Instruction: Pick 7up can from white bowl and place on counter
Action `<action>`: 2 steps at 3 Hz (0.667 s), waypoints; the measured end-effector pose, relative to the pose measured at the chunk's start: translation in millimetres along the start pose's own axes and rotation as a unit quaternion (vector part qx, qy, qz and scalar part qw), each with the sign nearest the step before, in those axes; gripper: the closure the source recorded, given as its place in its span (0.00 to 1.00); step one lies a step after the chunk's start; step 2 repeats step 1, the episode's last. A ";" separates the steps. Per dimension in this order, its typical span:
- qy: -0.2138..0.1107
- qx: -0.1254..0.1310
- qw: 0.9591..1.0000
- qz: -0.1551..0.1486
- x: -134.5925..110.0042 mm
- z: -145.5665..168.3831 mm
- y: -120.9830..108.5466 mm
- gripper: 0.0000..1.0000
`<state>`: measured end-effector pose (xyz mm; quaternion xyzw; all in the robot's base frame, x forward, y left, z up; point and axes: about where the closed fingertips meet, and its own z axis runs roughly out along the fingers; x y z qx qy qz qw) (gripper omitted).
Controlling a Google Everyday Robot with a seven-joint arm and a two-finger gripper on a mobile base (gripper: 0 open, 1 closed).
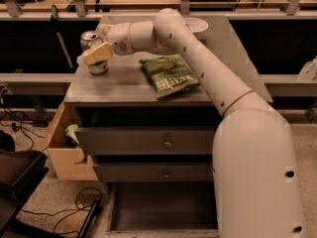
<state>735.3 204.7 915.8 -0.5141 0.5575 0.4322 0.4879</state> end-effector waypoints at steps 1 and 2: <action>0.000 0.000 1.000 0.000 0.0 0.1 0.1 0.00; 0.000 0.000 1.000 0.000 0.0 0.1 0.1 0.00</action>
Offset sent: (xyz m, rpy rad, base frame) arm 0.0000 0.0000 0.0000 0.0000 0.0000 0.0000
